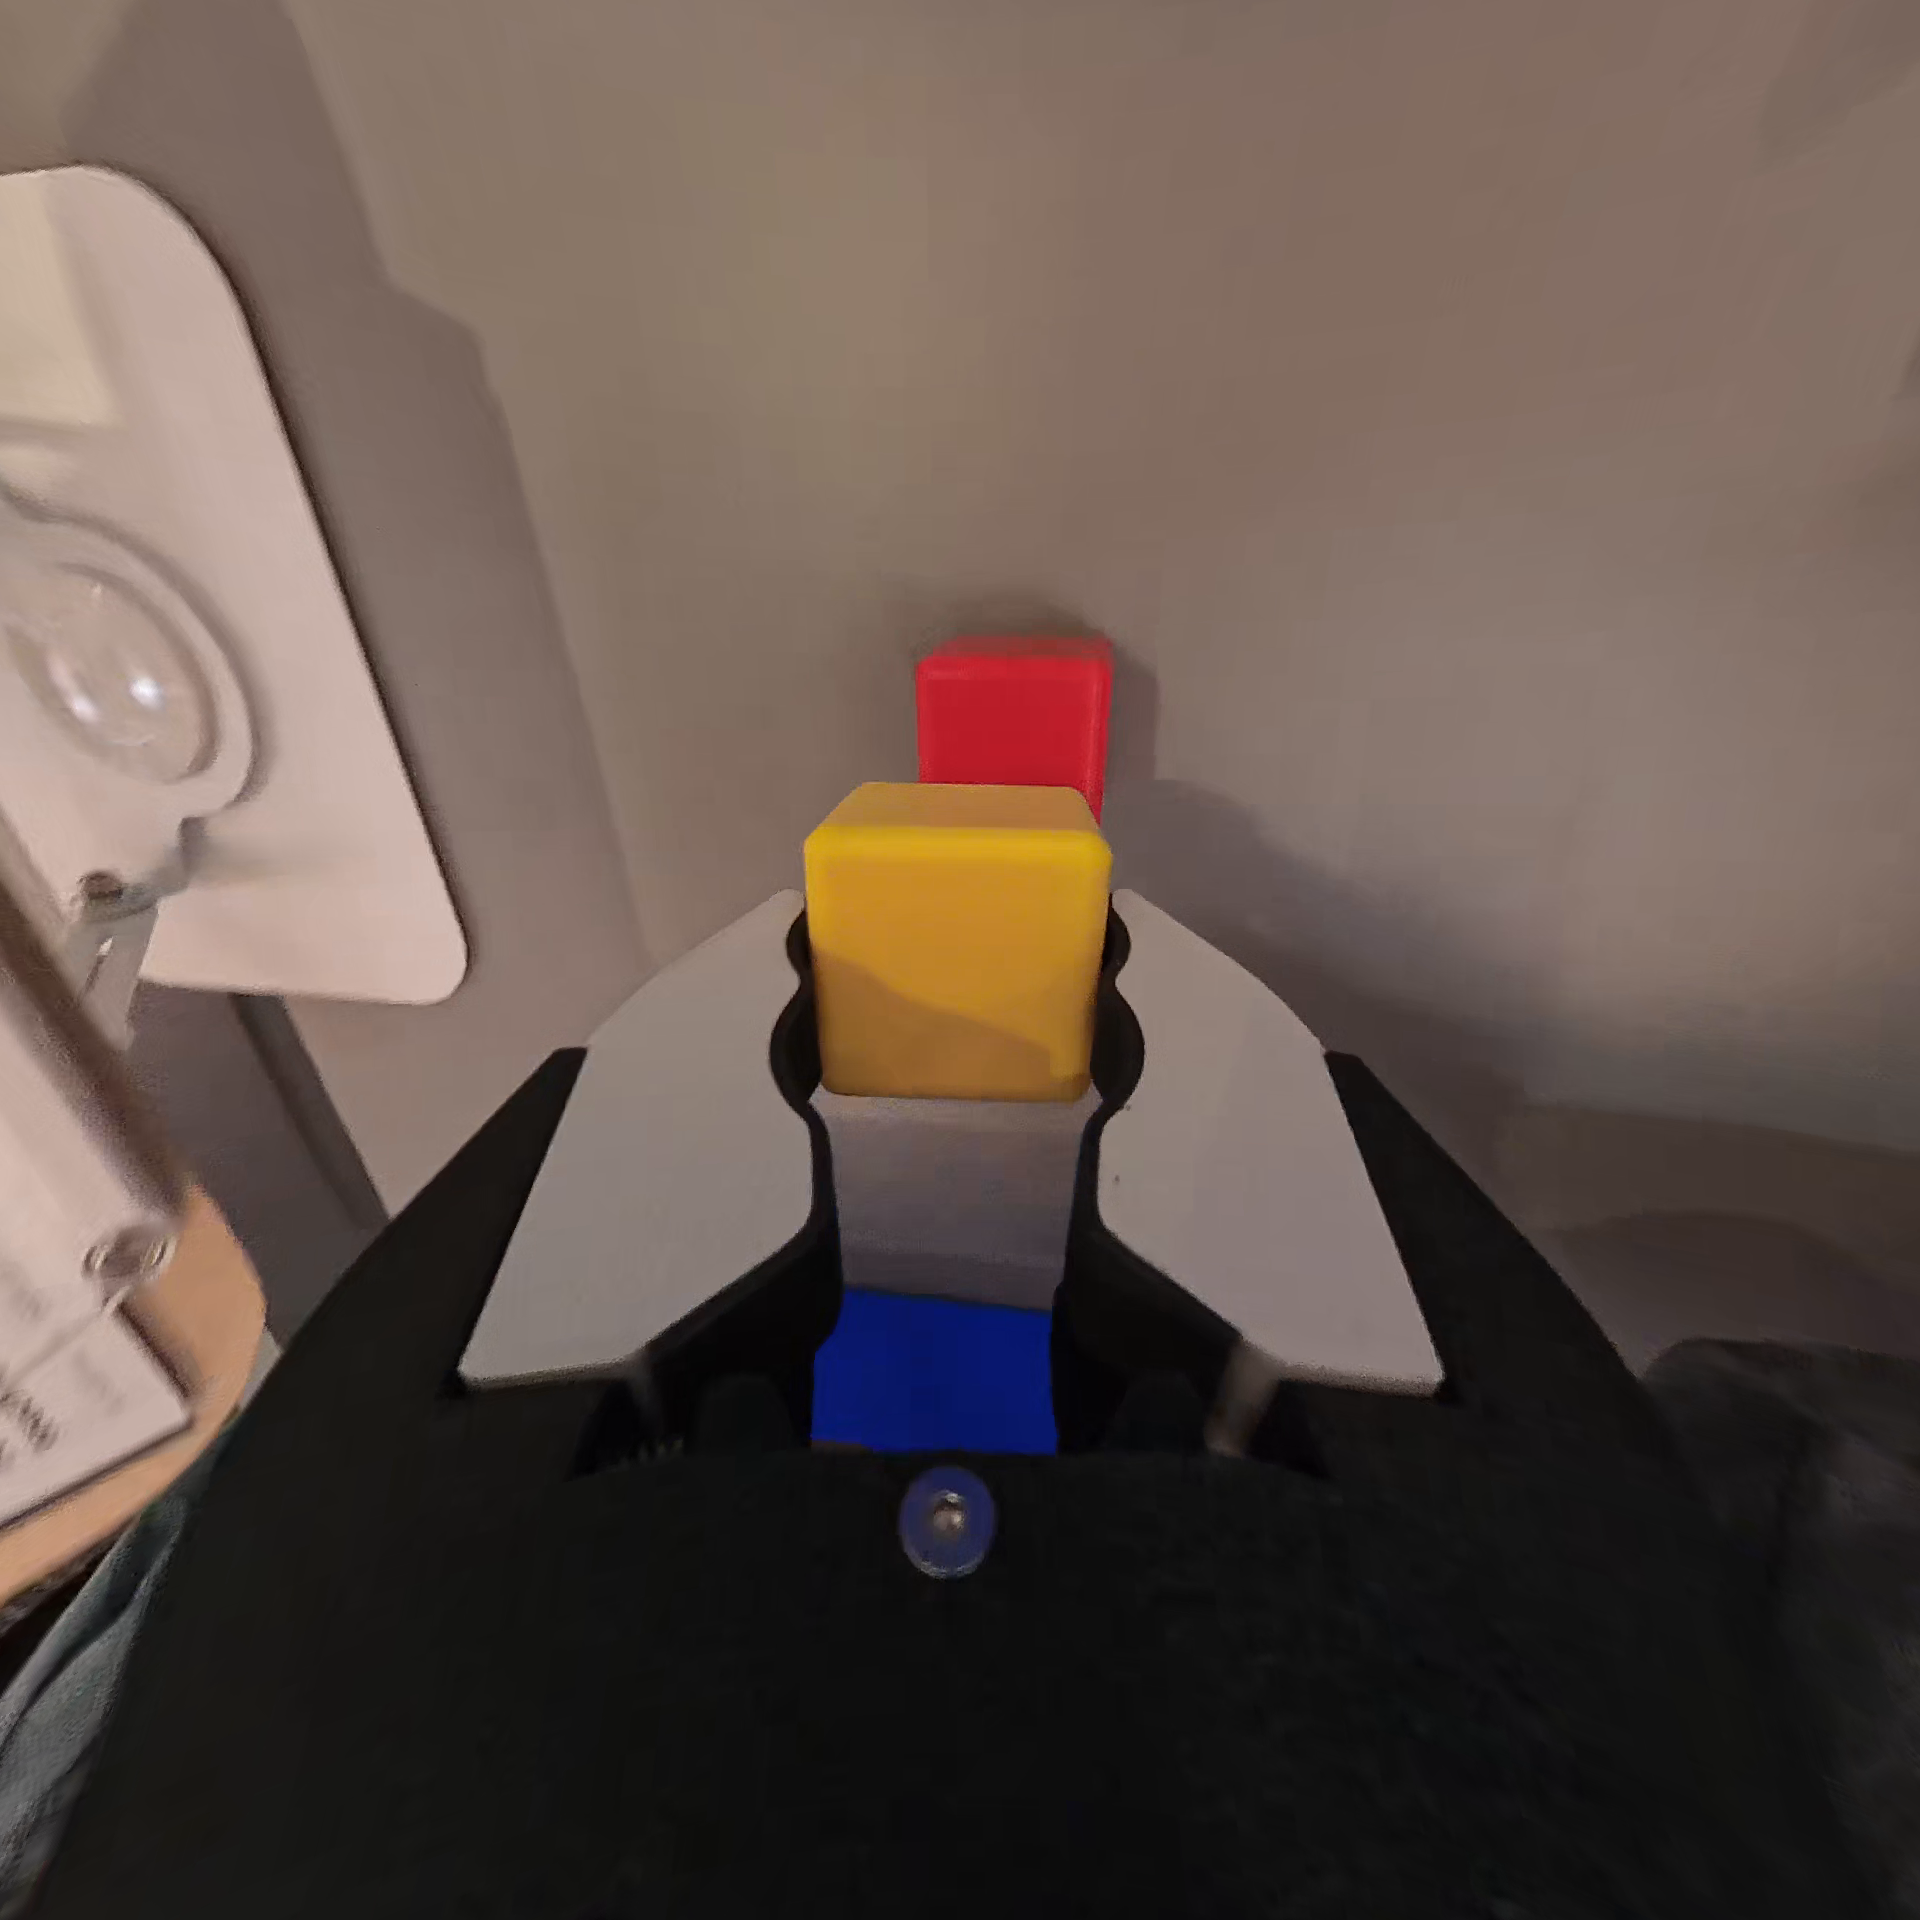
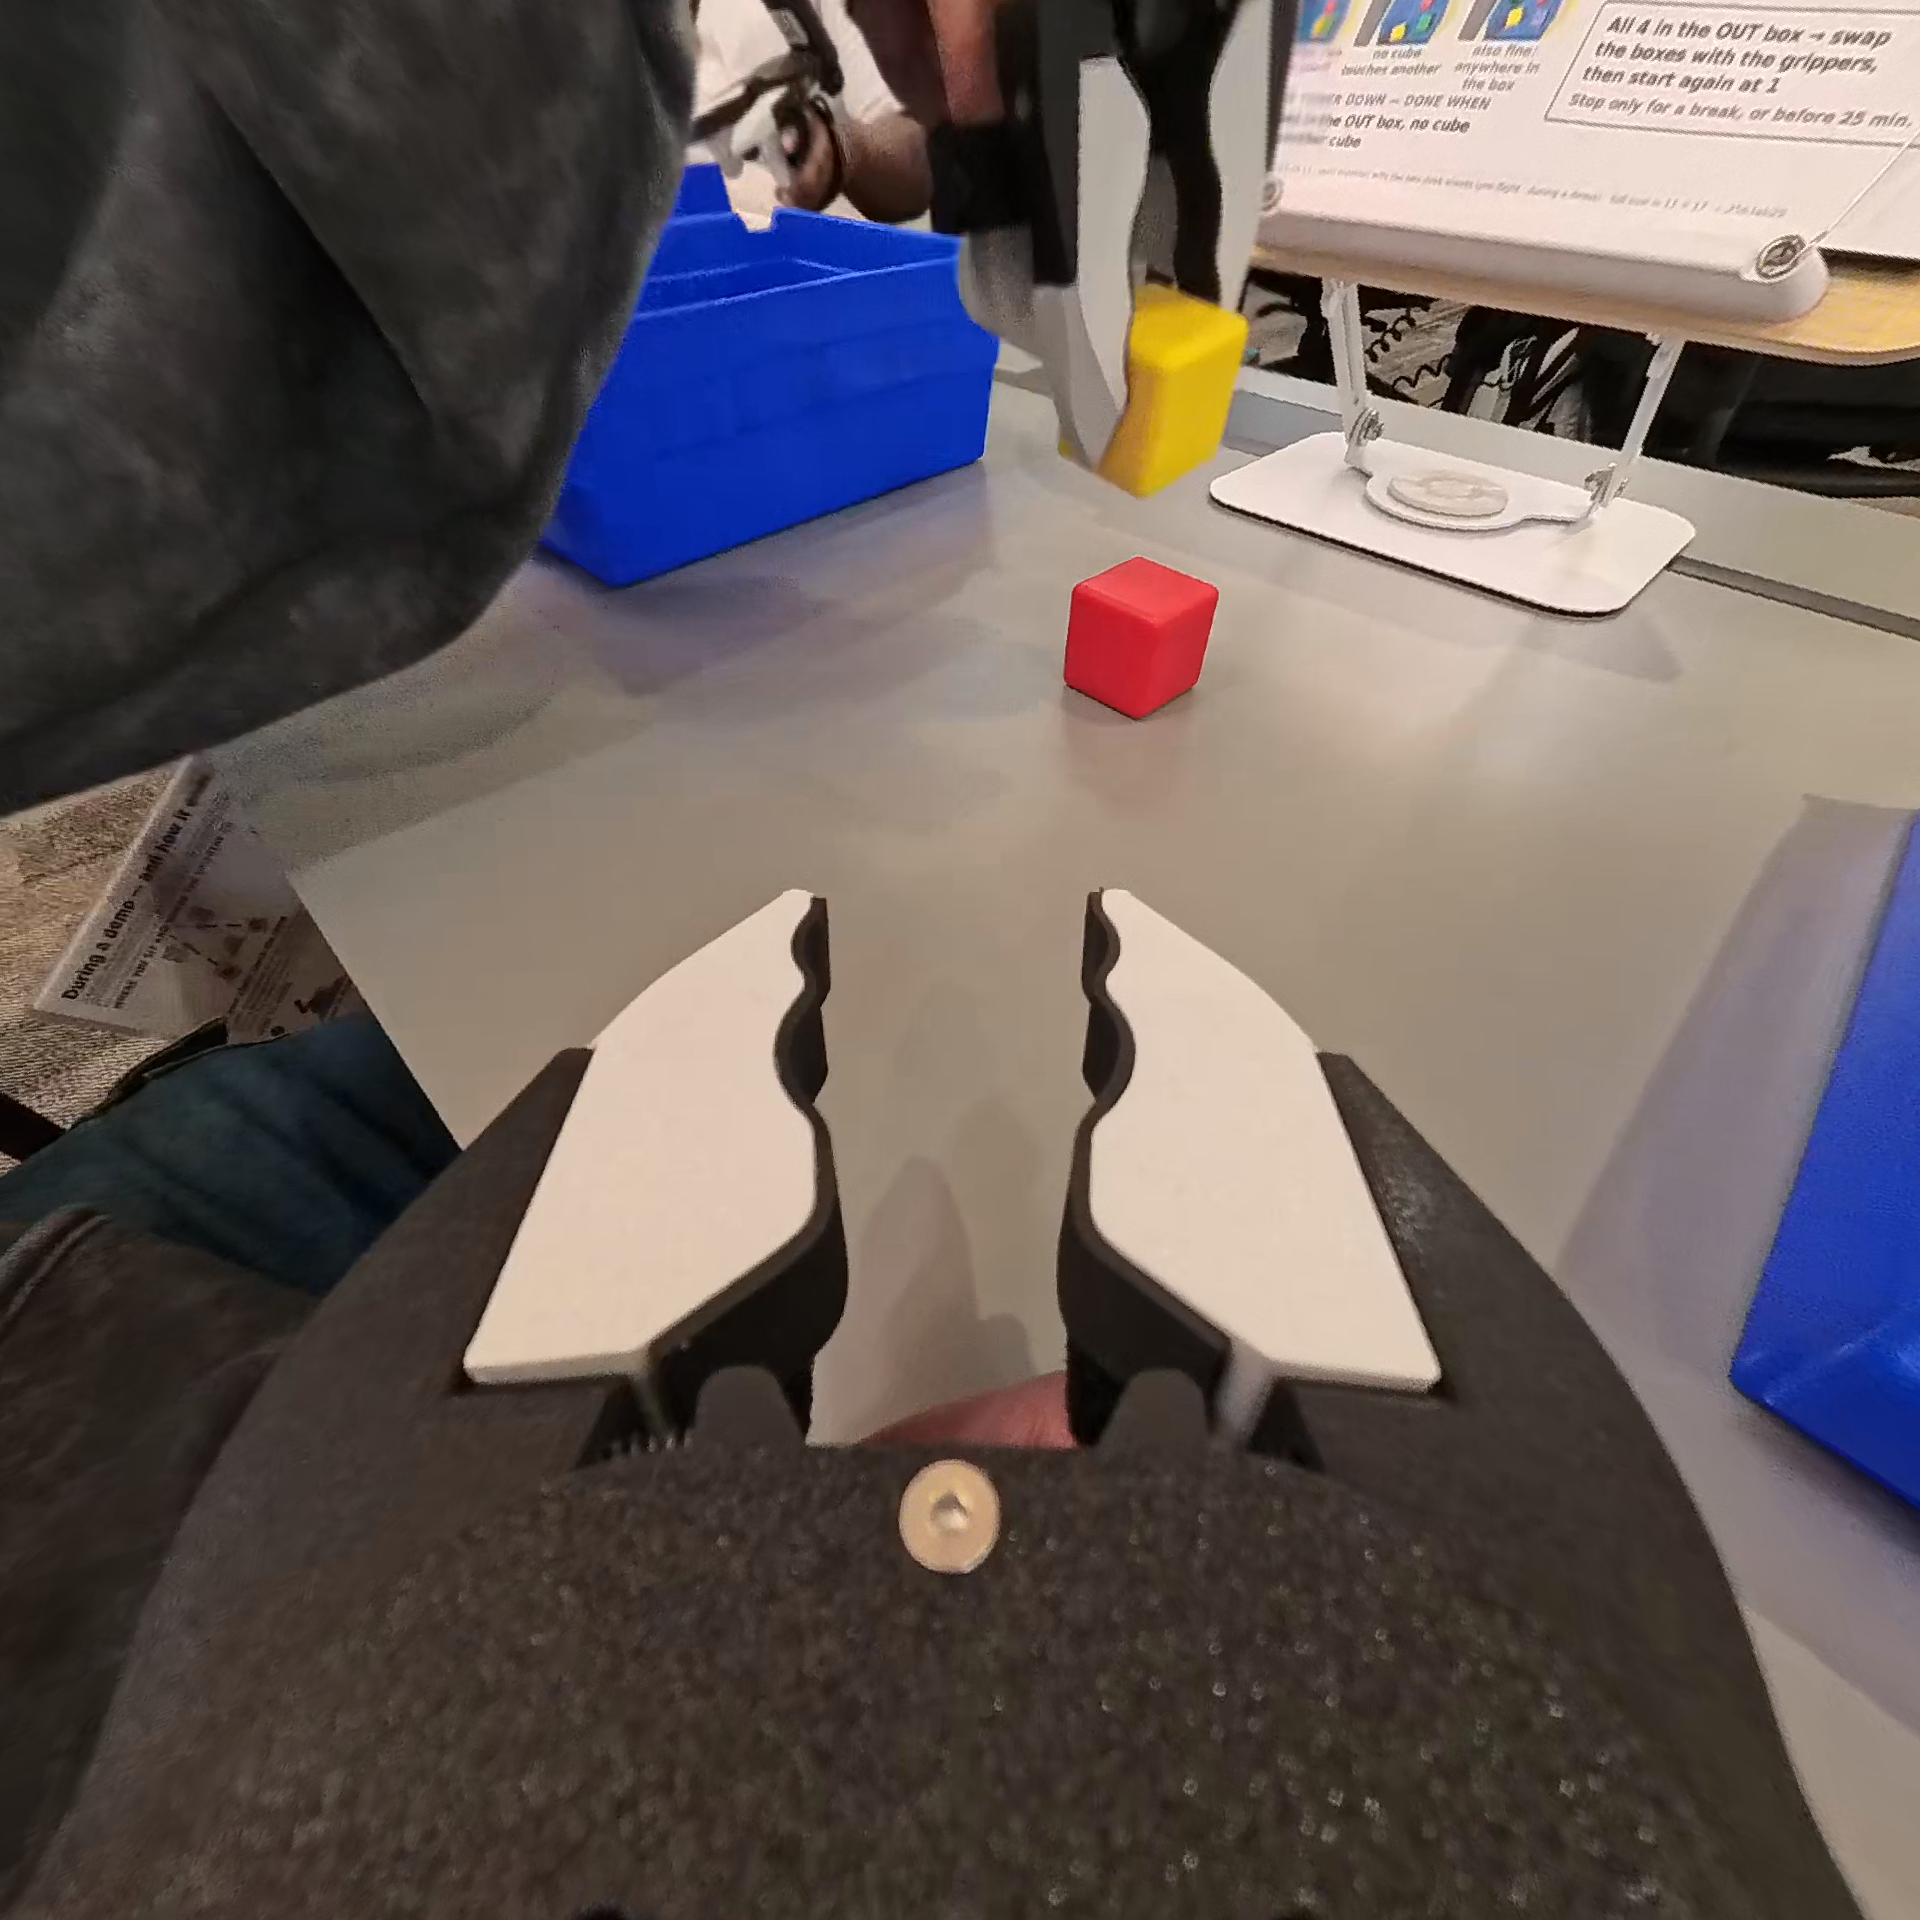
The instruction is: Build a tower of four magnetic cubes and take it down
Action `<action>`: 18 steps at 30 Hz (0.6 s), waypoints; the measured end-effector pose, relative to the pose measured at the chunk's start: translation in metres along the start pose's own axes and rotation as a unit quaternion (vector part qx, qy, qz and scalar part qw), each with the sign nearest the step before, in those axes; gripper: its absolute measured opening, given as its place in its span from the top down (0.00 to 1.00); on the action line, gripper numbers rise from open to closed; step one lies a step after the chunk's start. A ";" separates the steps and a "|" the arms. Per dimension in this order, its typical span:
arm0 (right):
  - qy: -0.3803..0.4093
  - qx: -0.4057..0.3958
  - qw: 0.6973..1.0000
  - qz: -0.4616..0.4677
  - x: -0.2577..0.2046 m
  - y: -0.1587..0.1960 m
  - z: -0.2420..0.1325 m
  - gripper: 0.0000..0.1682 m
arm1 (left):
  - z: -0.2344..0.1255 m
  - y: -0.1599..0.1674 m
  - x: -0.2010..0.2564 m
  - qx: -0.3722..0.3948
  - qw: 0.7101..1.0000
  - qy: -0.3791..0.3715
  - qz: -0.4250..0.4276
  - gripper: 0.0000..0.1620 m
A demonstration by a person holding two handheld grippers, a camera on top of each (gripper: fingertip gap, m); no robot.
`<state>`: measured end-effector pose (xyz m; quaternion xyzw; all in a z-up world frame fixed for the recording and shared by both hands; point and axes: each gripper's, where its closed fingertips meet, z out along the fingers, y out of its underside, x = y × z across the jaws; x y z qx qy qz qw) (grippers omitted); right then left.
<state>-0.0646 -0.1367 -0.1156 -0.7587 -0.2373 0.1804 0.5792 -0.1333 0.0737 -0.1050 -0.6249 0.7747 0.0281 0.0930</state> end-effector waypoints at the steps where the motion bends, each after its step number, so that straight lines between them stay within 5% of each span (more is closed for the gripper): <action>1: 0.000 0.000 1.000 0.000 0.000 0.000 0.000 0.72 | 0.008 -0.003 -0.001 0.001 1.000 0.006 0.003 0.70; 18: 0.000 -0.005 1.000 -0.001 -0.001 0.001 0.000 0.72 | 0.040 -0.016 0.011 0.064 0.996 0.061 -0.002 0.70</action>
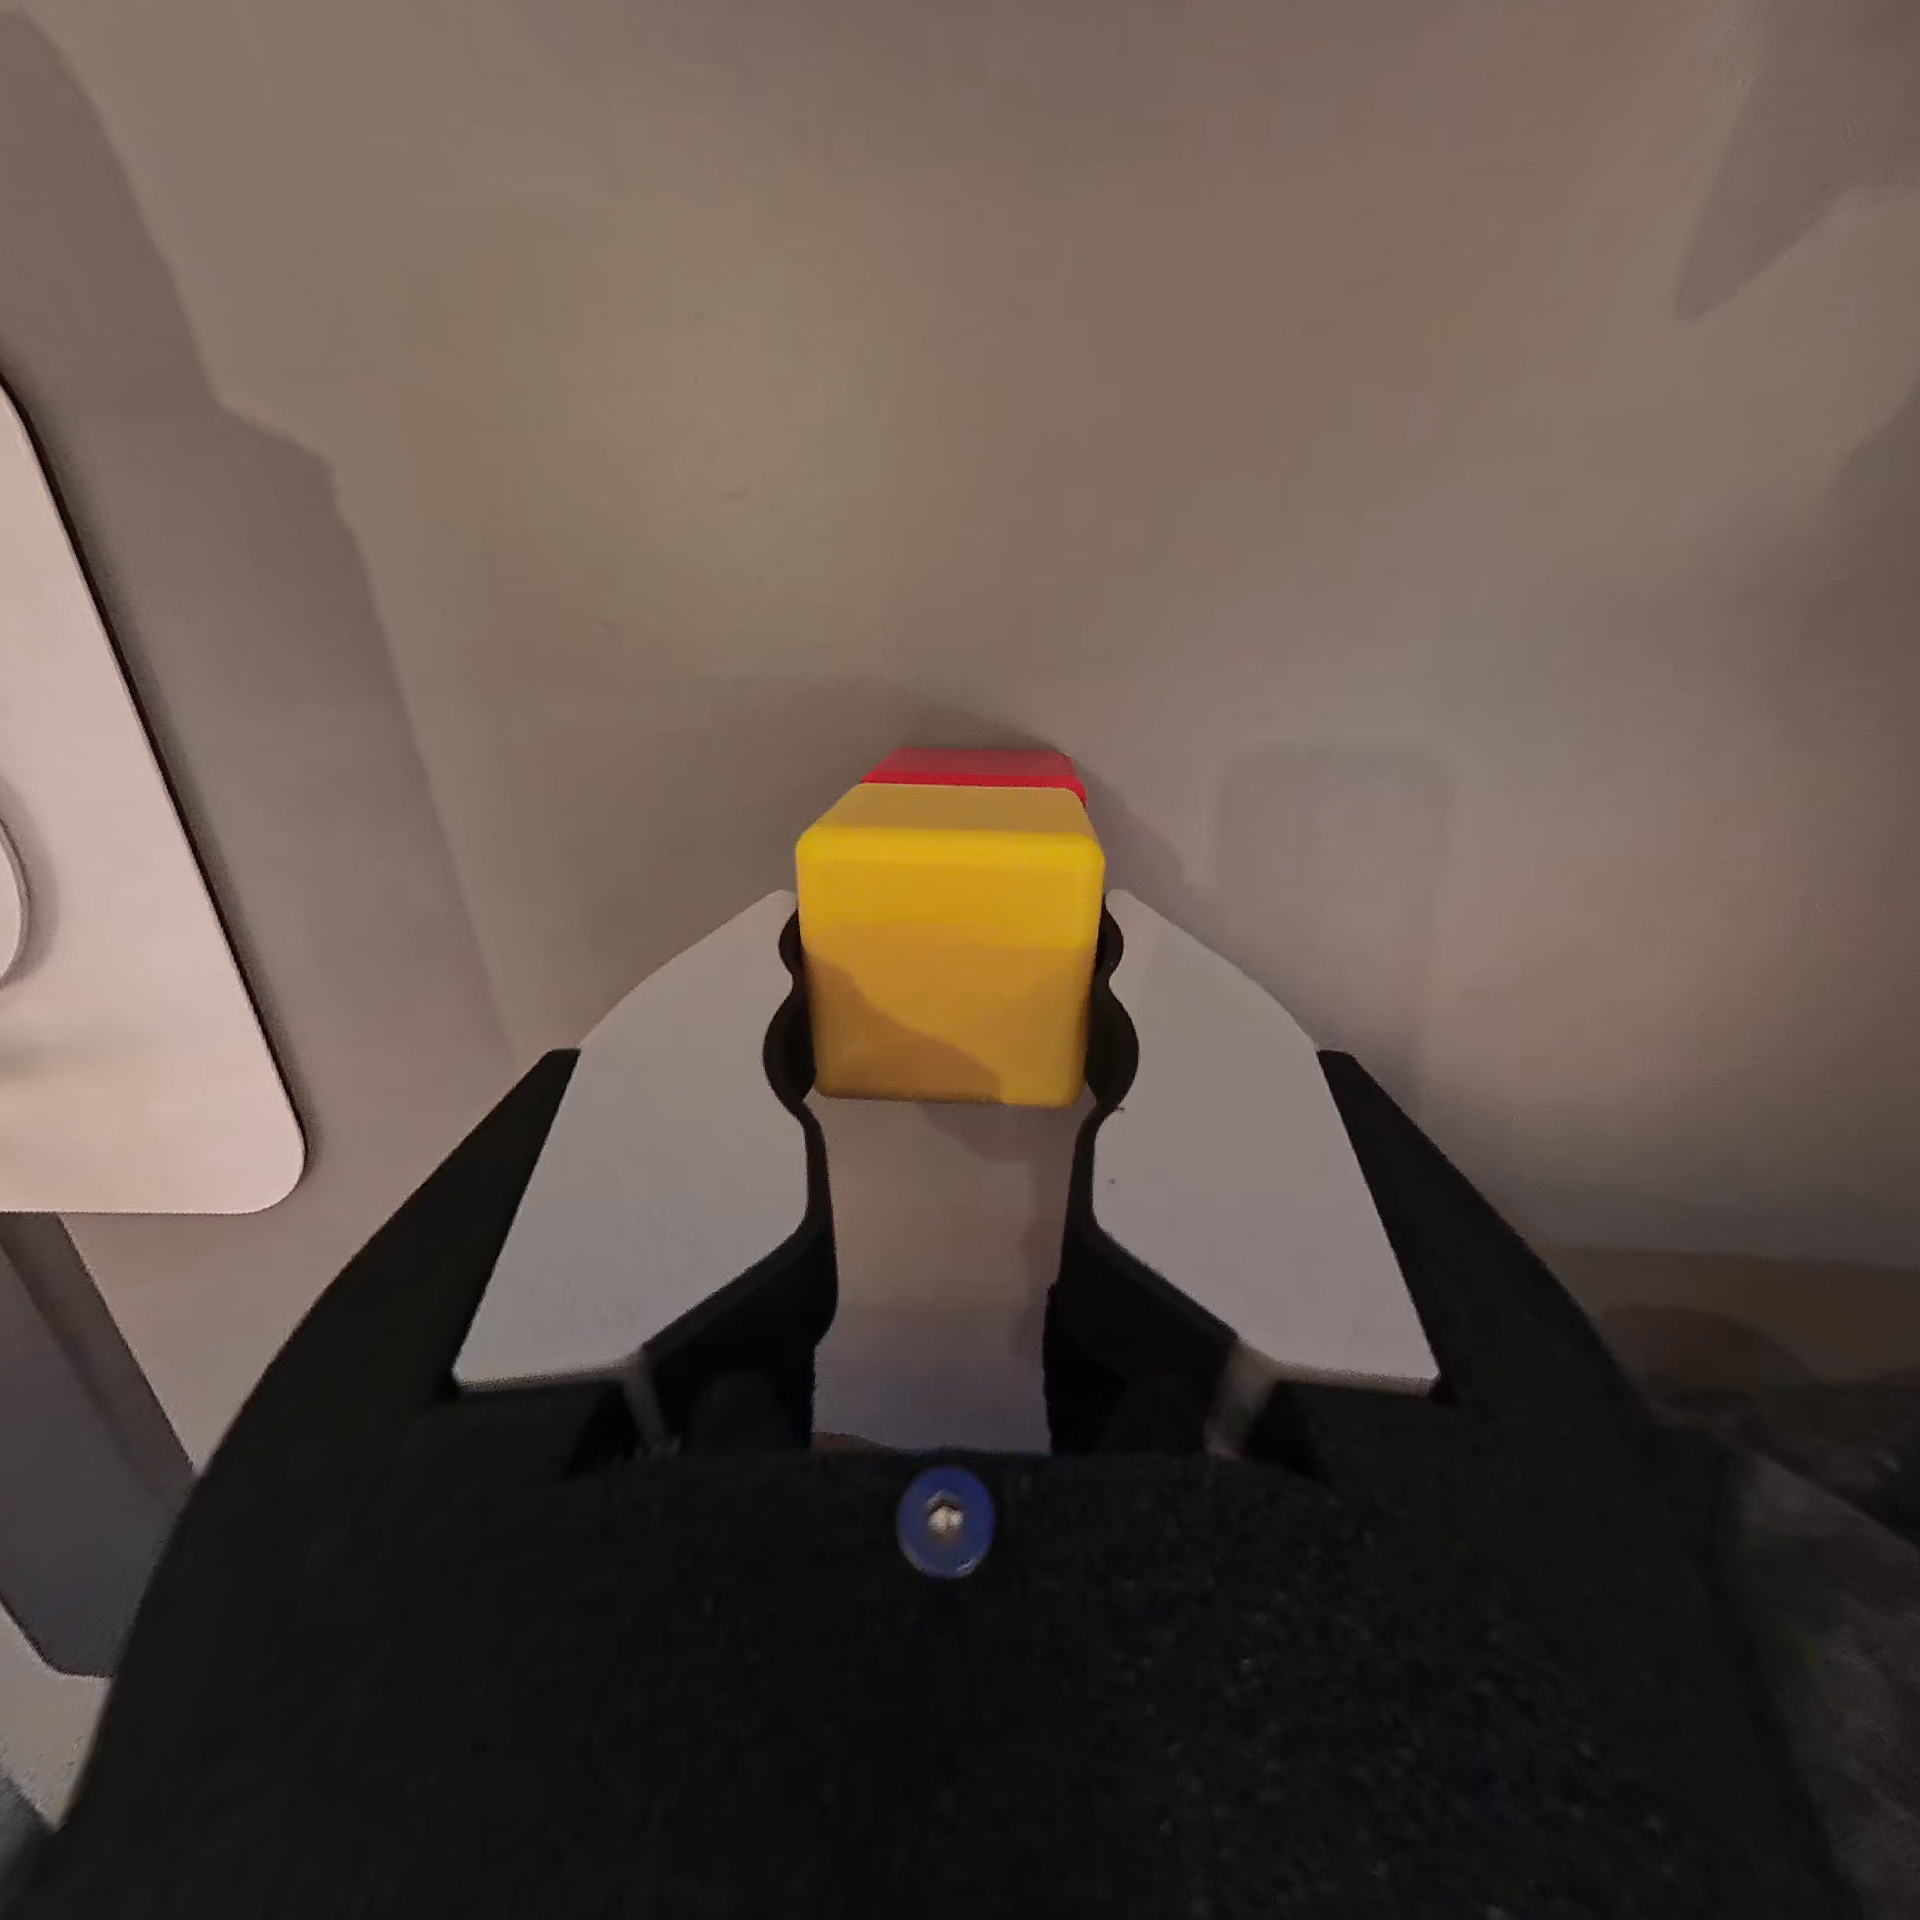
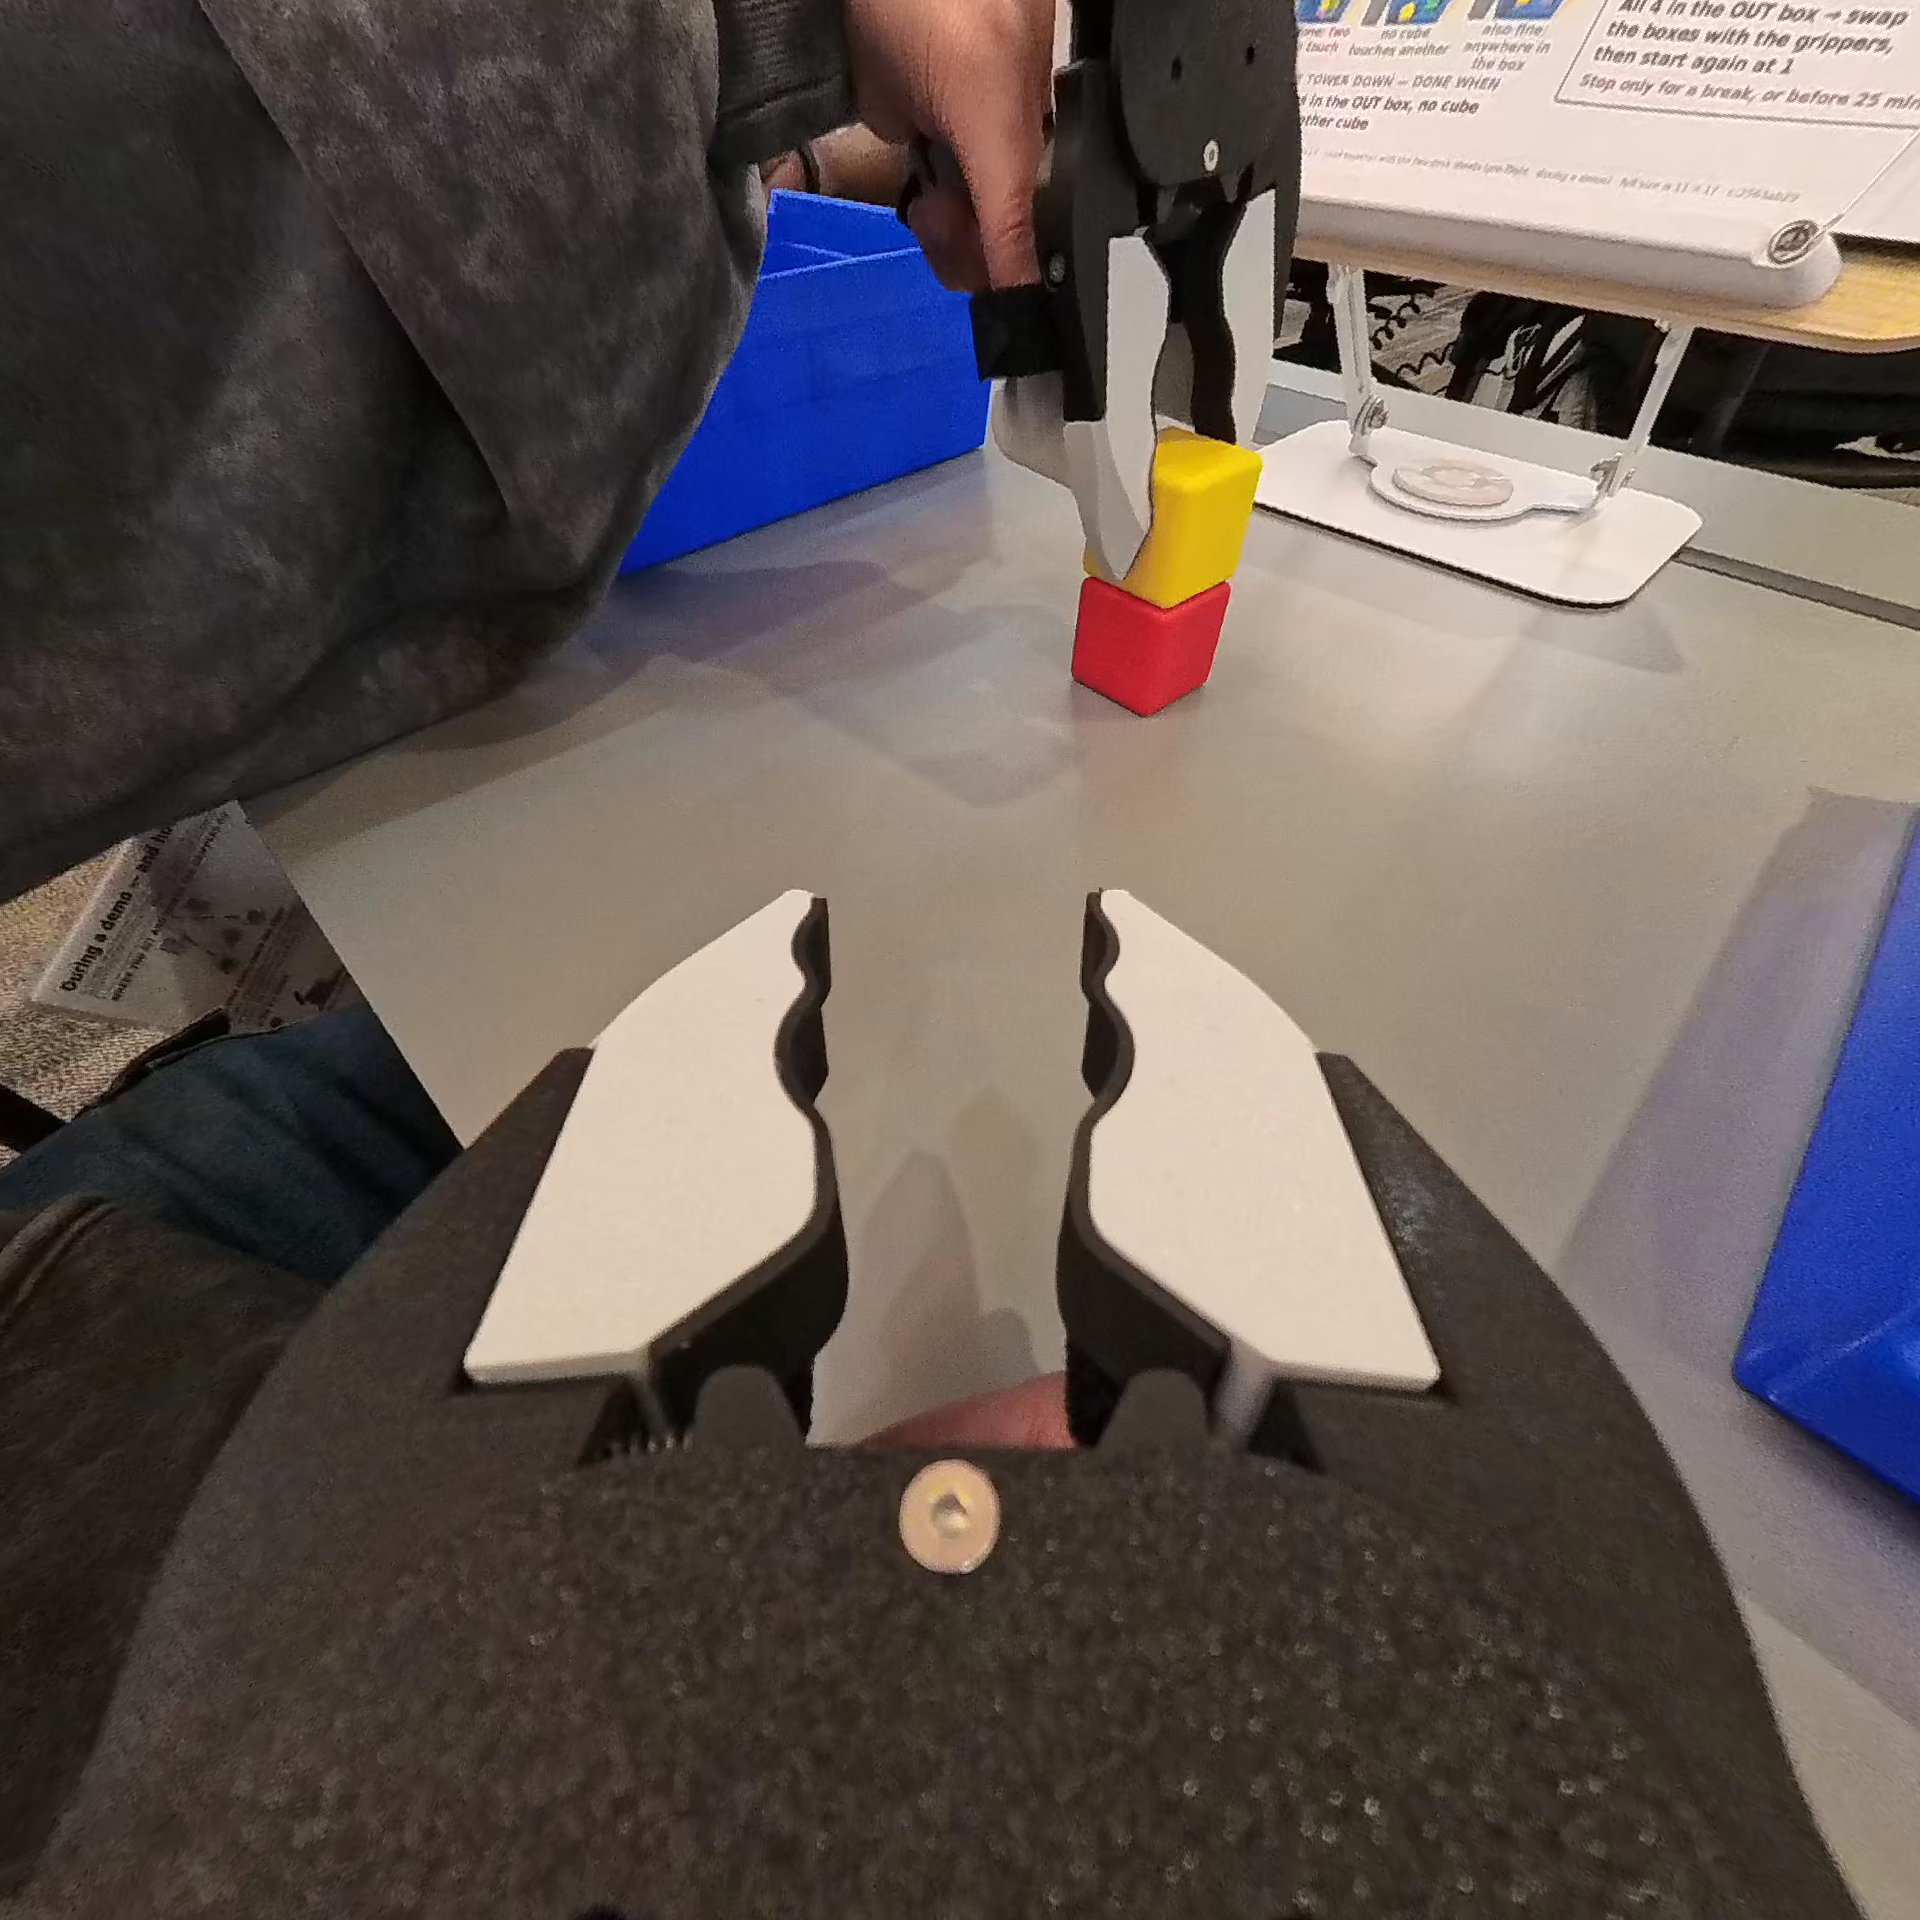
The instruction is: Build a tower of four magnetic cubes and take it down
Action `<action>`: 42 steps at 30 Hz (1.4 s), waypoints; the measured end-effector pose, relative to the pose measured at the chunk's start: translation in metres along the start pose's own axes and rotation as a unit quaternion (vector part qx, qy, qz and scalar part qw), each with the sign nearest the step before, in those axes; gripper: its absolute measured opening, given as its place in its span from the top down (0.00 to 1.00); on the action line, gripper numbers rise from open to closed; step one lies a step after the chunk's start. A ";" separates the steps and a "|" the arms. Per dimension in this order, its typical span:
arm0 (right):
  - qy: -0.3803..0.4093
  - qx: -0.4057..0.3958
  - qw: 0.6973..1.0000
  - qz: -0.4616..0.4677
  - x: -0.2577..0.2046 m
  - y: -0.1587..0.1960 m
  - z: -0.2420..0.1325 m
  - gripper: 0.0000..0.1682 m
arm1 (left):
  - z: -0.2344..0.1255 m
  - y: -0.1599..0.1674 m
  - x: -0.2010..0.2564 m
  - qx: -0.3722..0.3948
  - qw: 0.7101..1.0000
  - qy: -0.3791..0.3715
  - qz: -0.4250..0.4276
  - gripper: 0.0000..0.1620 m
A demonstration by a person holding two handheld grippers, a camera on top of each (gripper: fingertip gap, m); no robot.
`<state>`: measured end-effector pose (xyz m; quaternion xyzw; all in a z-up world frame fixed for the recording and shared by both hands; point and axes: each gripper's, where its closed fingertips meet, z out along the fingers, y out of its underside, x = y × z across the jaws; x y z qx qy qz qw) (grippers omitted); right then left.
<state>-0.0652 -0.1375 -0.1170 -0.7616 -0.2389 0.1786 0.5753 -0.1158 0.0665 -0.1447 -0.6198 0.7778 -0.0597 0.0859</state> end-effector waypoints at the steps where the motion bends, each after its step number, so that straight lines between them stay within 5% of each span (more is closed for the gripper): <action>1: 0.000 0.000 1.000 -0.001 0.000 0.000 0.000 0.72 | 0.000 0.000 0.000 0.001 1.000 0.000 -0.004 0.69; 3: 0.000 -0.002 1.000 -0.002 -0.001 0.000 0.000 0.72 | 0.003 0.003 0.001 -0.010 1.000 0.000 -0.010 0.67; 5: -0.001 -0.002 1.000 -0.002 -0.001 0.000 0.000 0.72 | 0.005 0.005 0.000 -0.019 1.000 -0.002 -0.023 0.52; 12: -0.001 -0.002 1.000 -0.002 -0.001 0.001 -0.001 0.72 | -0.071 -0.014 0.007 0.135 0.985 -0.078 -0.079 0.52; 20: -0.003 -0.007 1.000 -0.015 -0.003 0.002 -0.002 0.72 | -0.163 0.042 0.093 0.373 0.872 -0.220 -0.228 0.57; 28: -0.018 -0.004 1.000 0.004 -0.003 -0.001 0.002 0.72 | -0.110 0.134 0.205 0.363 0.765 -0.325 -0.422 0.58; 32: -0.018 -0.004 1.000 0.003 -0.002 -0.001 0.002 0.72 | -0.082 0.142 0.249 0.357 0.746 -0.328 -0.456 0.58; 35: -0.019 -0.005 1.000 -0.002 -0.004 -0.002 0.003 0.72 | -0.083 0.155 0.256 0.340 0.728 -0.344 -0.486 0.54; 42: -0.011 -0.019 0.999 -0.042 -0.003 0.001 0.006 0.73 | -0.127 0.233 0.195 0.292 0.618 -0.404 -0.608 0.51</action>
